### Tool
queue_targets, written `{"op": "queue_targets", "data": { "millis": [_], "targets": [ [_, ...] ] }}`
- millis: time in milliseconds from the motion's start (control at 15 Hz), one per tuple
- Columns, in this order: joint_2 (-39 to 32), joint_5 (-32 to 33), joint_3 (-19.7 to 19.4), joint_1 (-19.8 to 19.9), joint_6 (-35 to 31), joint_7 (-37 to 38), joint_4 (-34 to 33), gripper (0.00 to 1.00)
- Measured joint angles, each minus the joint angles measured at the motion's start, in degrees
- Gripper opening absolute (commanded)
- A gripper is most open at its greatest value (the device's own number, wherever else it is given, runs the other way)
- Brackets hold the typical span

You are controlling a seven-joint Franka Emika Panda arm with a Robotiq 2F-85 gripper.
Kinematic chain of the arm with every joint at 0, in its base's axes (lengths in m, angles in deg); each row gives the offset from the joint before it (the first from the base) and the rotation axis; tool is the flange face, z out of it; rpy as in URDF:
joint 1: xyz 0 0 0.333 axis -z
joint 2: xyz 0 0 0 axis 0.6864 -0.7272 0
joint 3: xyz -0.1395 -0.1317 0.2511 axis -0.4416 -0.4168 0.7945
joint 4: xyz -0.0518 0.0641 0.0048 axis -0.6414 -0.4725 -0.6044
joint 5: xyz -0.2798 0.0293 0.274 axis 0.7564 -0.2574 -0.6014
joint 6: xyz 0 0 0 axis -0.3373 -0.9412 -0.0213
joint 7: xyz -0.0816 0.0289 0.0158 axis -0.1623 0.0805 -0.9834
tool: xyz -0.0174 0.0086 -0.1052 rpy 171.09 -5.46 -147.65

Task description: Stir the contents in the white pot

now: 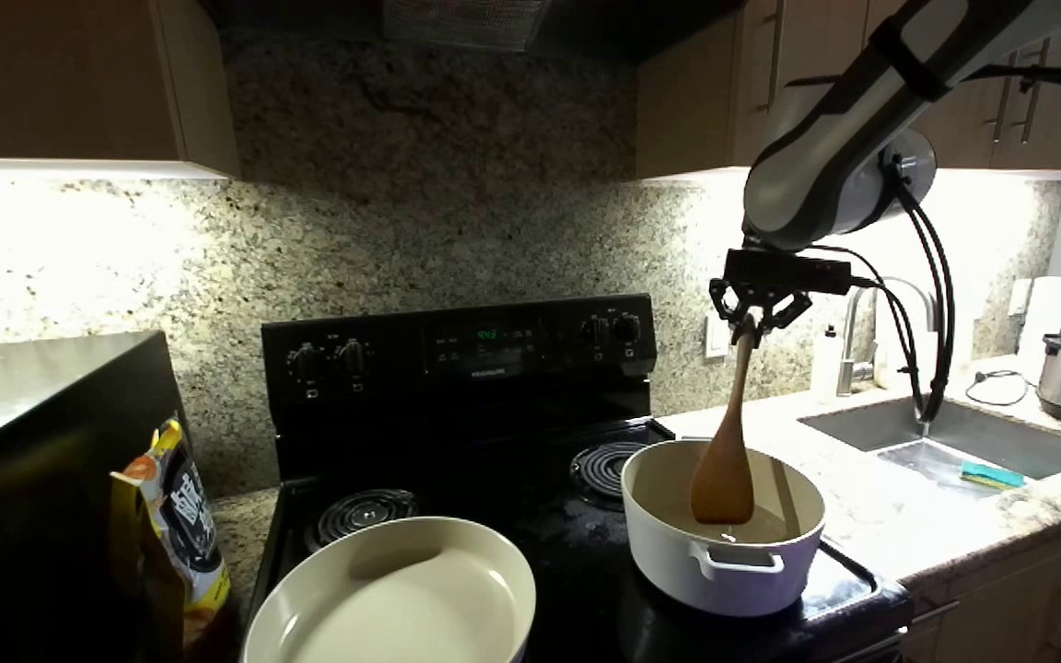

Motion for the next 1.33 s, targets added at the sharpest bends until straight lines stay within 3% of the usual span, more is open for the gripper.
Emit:
{"op": "queue_targets", "data": {
  "millis": [267, 600, 1333],
  "targets": [
    [-2.5, 1.0, 2.7, 2.6, -8.2, 1.0, 2.4, 0.07],
    [-5.8, 2.3, 5.0, 4.1, -12.3, 2.1, 2.4, 0.07],
    [-9.3, 2.7, 7.0, 2.3, -12.2, 2.0, 2.0, 0.07]
  ]
}}
